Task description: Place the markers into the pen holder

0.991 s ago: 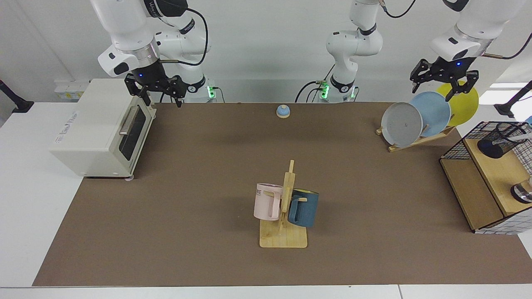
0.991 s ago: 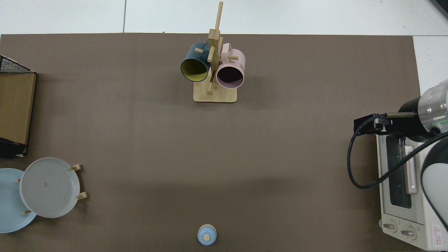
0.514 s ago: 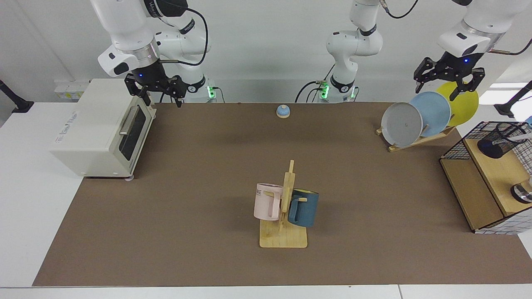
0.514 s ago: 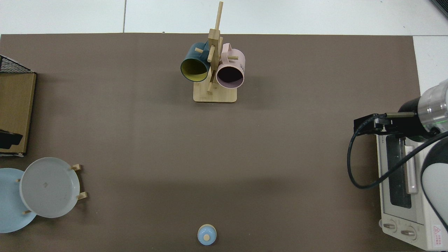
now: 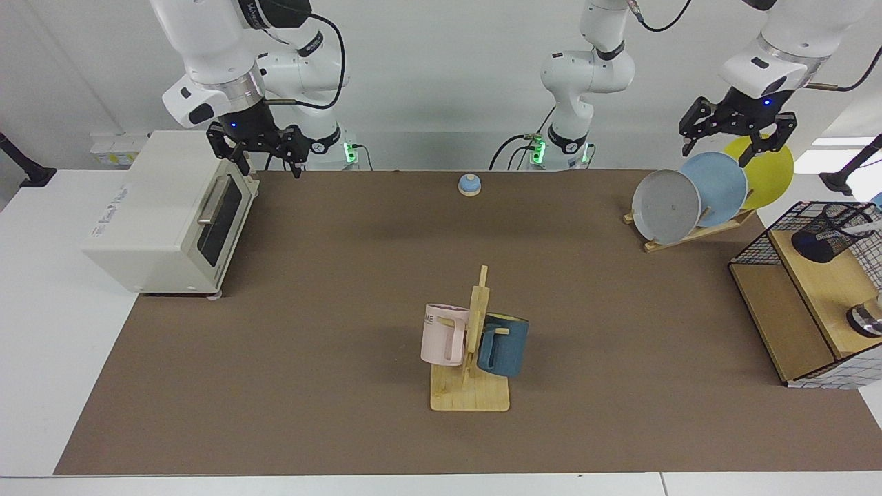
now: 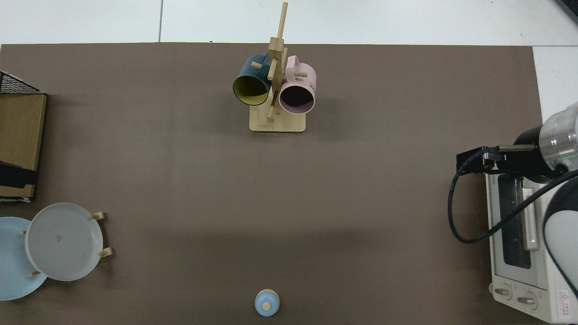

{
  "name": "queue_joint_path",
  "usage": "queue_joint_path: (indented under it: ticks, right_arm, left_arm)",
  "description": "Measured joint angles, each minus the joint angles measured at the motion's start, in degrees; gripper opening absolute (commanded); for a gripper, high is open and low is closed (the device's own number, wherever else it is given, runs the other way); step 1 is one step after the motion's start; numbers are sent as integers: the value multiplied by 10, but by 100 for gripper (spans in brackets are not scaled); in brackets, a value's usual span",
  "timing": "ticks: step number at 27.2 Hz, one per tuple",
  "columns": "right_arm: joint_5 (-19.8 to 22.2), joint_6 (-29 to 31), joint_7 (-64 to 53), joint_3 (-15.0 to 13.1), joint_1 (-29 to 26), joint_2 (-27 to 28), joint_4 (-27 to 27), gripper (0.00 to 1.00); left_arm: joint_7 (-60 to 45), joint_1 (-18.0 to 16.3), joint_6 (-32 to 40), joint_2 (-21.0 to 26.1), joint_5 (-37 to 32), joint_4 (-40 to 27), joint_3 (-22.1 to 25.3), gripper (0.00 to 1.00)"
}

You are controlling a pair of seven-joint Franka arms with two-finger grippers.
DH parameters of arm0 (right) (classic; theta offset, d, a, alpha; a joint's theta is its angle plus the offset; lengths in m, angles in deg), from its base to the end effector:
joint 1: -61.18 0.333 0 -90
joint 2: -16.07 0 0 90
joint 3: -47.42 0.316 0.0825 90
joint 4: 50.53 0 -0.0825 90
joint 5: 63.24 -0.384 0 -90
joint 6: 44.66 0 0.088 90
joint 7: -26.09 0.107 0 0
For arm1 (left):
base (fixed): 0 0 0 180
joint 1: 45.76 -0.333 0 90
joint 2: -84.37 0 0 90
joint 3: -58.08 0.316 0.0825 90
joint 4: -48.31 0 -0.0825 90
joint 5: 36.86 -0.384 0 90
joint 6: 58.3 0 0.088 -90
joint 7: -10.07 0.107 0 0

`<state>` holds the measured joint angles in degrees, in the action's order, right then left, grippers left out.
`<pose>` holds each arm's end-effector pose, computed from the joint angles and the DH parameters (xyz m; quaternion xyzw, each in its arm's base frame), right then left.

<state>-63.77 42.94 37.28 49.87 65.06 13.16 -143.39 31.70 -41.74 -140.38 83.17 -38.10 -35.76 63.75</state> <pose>0.5304 0.0605 0.6251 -0.9989 0.0423 0.0208 0.0004 0.5329 0.0186 0.6719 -0.9850 0.1721 0.0088 0.0081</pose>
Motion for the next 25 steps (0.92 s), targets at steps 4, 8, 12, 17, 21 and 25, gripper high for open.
queue_joint_path:
  ticks: [4, 8, 12, 17, 21, 25]
  right_arm:
    - [0, 0, 0, 0, 0, 0, 0, 100]
    - [0, 0, 0, 0, 0, 0, 0, 100]
    - [0, 0, 0, 0, 0, 0, 0, 100]
    - [0, 0, 0, 0, 0, 0, 0, 100]
    - [0, 0, 0, 0, 0, 0, 0, 100]
    - [0, 0, 0, 0, 0, 0, 0, 100]
  left_arm:
    - [-19, 0, 0, 0, 0, 0, -9, 100]
    - [-26, 0, -3, 0, 1, 0, -17, 100]
    - [-28, 0, -3, 0, 2, 0, -20, 100]
    - [-30, 0, -3, 0, 8, 0, -21, 100]
    - [-50, 0, -3, 0, 11, 0, -21, 100]
    - [-74, 0, -3, 0, 12, 0, -28, 100]
